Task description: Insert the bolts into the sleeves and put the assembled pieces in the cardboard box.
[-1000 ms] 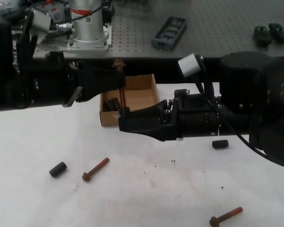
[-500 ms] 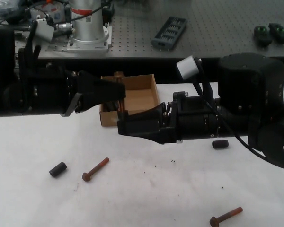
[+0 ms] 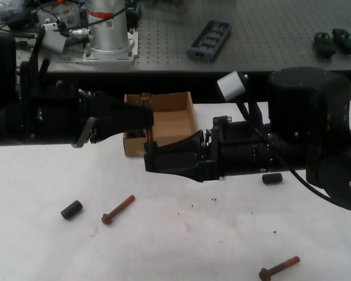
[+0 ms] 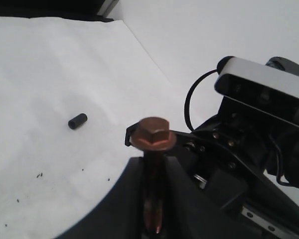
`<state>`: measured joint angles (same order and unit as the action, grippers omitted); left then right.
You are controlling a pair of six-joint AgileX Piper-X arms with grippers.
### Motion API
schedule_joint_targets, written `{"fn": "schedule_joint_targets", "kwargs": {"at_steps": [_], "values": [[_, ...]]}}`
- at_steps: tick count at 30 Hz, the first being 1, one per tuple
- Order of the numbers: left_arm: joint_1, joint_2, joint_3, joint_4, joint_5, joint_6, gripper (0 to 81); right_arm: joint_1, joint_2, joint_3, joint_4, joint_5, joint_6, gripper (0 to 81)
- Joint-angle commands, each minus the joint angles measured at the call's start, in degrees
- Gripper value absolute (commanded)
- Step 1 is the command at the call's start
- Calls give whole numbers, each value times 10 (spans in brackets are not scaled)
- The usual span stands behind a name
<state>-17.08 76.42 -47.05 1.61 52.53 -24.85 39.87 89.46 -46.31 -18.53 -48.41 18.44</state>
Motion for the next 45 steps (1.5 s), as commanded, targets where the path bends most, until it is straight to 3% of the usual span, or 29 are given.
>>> {"fn": "schedule_joint_targets", "kwargs": {"at_steps": [1,11,13,15,18,20,25,31,37,45], "values": [[-3,-4,-1,74,39,34,6,-4,0,-8,-28,12,-4,44],[-3,-4,-1,104,35,86,4,-4,0,-8,-28,12,-4,44],[-3,-4,-1,104,35,92,34,-4,0,-8,-28,12,-4,44],[-3,-4,-1,104,35,103,151,-4,0,-8,-28,12,-4,44],[-3,-4,-1,104,19,105,454,-4,0,-8,-28,12,-4,44],[-3,-4,-1,106,-11,112,561,-5,-3,-8,-28,12,-4,44],[-1,-4,-1,103,-32,153,475,-13,-3,-8,-28,12,0,44],[33,-4,-1,107,-161,202,481,-44,8,-39,-4,29,-14,44],[84,-38,-2,177,-143,211,486,-85,98,-164,54,42,-31,44],[86,-131,-2,323,-219,285,482,-98,278,-378,143,57,-30,44]]}}
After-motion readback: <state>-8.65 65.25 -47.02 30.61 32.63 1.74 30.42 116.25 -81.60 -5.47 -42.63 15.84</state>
